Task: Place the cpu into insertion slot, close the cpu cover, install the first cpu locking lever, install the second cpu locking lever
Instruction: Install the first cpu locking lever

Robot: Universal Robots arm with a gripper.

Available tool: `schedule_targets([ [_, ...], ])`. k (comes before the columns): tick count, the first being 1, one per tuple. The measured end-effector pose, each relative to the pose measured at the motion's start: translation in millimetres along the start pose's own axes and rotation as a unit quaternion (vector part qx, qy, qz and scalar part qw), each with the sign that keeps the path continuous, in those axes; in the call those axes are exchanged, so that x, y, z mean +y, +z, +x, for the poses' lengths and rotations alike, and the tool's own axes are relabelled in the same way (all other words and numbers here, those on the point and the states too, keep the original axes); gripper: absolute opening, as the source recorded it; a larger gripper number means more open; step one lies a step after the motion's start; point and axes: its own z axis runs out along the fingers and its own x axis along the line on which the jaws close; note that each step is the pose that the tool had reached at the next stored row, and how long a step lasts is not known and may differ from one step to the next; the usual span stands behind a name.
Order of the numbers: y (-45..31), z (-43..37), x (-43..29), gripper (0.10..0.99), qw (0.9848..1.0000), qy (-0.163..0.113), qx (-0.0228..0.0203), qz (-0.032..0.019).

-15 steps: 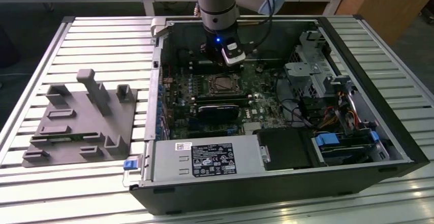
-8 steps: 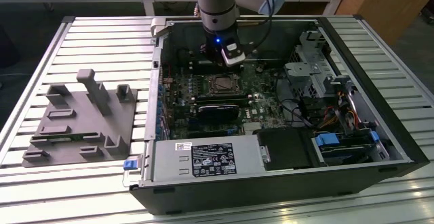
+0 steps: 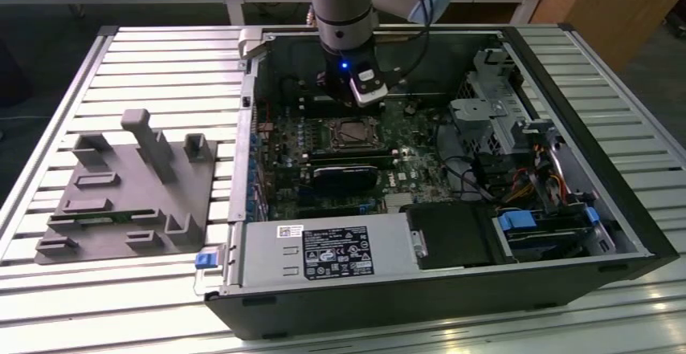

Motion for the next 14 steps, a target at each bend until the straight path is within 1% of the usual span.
schedule_targets([
  [6,1.6,0.3,-0.3,0.106,1.0000,0.000,-0.0004,0.0017],
  [10,2.2,0.4,-0.4,0.106,1.0000,0.000,0.0003,-0.0008],
  [14,2.2,0.3,-0.3,0.106,1.0000,0.000,0.0002,-0.0011],
])
